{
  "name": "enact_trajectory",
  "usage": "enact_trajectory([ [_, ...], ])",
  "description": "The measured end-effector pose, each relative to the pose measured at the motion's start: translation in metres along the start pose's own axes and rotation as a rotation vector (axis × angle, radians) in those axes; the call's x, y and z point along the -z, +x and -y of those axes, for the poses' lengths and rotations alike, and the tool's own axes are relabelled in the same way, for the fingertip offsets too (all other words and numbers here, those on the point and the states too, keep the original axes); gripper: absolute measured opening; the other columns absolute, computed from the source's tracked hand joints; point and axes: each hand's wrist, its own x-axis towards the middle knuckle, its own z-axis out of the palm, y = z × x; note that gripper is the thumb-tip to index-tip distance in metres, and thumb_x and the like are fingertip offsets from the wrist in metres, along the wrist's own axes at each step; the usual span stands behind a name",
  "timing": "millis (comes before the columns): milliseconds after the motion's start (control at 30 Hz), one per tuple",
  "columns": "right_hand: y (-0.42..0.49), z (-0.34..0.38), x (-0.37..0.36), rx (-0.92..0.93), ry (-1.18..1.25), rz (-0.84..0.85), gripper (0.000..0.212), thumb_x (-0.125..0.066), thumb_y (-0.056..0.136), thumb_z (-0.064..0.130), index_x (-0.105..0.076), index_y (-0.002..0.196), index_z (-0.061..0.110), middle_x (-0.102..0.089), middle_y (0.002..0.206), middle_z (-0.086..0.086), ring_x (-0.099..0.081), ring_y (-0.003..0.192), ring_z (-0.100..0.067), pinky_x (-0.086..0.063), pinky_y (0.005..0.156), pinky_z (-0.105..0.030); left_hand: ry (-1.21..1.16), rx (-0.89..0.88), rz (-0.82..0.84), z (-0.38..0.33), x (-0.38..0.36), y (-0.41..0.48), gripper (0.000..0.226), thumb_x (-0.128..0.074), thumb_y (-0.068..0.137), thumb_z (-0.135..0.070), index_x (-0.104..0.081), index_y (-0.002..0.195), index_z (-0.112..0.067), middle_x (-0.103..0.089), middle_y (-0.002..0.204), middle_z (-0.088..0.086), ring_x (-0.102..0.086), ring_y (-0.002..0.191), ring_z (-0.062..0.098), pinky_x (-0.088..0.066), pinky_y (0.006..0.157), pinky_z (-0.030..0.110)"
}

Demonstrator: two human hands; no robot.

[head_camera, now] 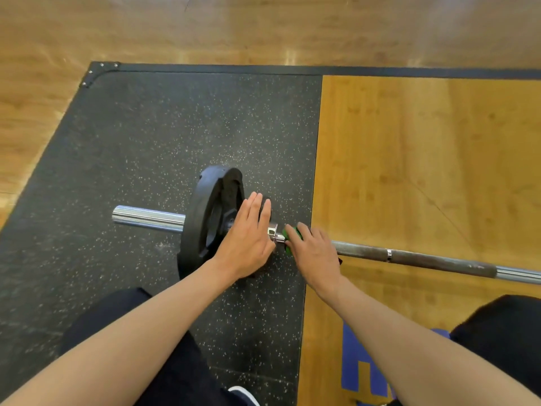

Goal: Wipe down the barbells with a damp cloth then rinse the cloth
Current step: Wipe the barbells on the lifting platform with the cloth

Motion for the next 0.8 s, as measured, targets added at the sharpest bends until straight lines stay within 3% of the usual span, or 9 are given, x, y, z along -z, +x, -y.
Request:
enact_trajectory([
  [133, -0.020, -0.032, 0.008, -0.057, -0.050, -0.021, 0.023, -0.051, 0.104, 0.030, -0.061, 0.122, 0.019, -0.065, 0.104, -0.005, -0.060, 0.084, -0.028, -0.048, 0.073, -0.038, 0.125, -0.093, -0.055, 0.003, 0.003, 0.002, 0.062, -0.028, 0.100, -0.026, -0.039, 0.142, 0.018, -0.042, 0.145, 0.034, -0.036, 0.138, 0.048, -0.033, 0.116, 0.055],
  [233, -0.012, -0.019, 0.004, -0.153, -0.022, -0.099, 0.019, -0.048, 0.103, 0.026, -0.064, 0.103, 0.015, -0.063, 0.090, -0.004, -0.058, 0.075, -0.028, -0.042, 0.067, -0.038, 0.201, -0.190, -0.037, 0.007, 0.002, 0.005, 0.058, -0.023, 0.105, -0.023, -0.039, 0.138, 0.021, -0.038, 0.146, 0.038, -0.033, 0.136, 0.055, -0.029, 0.115, 0.061],
  [400, 0.021, 0.029, -0.004, -0.113, 0.023, -0.063, 0.005, -0.062, 0.093, 0.020, -0.061, 0.092, 0.015, -0.061, 0.081, -0.005, -0.056, 0.066, -0.029, -0.038, 0.060, -0.037, 0.102, -0.128, -0.081, 0.008, 0.001, 0.006, 0.058, -0.022, 0.103, -0.022, -0.042, 0.140, 0.018, -0.041, 0.144, 0.036, -0.037, 0.136, 0.050, -0.033, 0.115, 0.056],
  [500, 0.016, 0.022, -0.004, -0.059, 0.060, -0.023, 0.013, -0.054, 0.099, 0.023, -0.062, 0.106, 0.015, -0.063, 0.093, -0.004, -0.056, 0.072, -0.028, -0.041, 0.063, -0.037, -0.019, -0.103, -0.142, 0.009, -0.003, 0.002, 0.054, -0.031, 0.100, -0.020, -0.049, 0.135, 0.016, -0.042, 0.143, 0.035, -0.040, 0.136, 0.050, -0.038, 0.113, 0.056],
  [600, 0.003, -0.003, -0.001, -0.059, 0.092, 0.067, 0.028, -0.039, 0.107, 0.034, -0.059, 0.123, 0.020, -0.062, 0.105, -0.001, -0.057, 0.081, -0.024, -0.049, 0.069, -0.038, -0.310, 0.083, -0.100, 0.010, -0.009, -0.003, 0.058, -0.033, 0.102, -0.022, -0.027, 0.150, 0.010, -0.028, 0.157, 0.027, -0.021, 0.150, 0.037, -0.024, 0.122, 0.050],
  [733, 0.023, 0.018, 0.012, -0.306, 0.437, 0.042, 0.035, -0.030, 0.111, 0.032, -0.056, 0.129, 0.018, -0.063, 0.119, -0.002, -0.060, 0.099, -0.021, -0.051, 0.086, -0.039, -0.316, 0.187, -0.157, 0.007, -0.017, -0.004, 0.065, -0.018, 0.100, -0.034, -0.030, 0.153, 0.003, -0.034, 0.158, 0.018, -0.023, 0.151, 0.028, -0.021, 0.125, 0.041],
  [800, 0.036, 0.042, 0.017, -0.281, 0.560, 0.028, 0.038, -0.031, 0.111, 0.029, -0.053, 0.139, 0.014, -0.059, 0.134, -0.005, -0.058, 0.115, -0.022, -0.049, 0.097, -0.039, -0.304, 0.194, -0.168, 0.009, -0.018, -0.004, 0.068, -0.015, 0.099, -0.036, -0.029, 0.154, 0.001, -0.033, 0.159, 0.016, -0.023, 0.151, 0.026, -0.019, 0.125, 0.038],
])
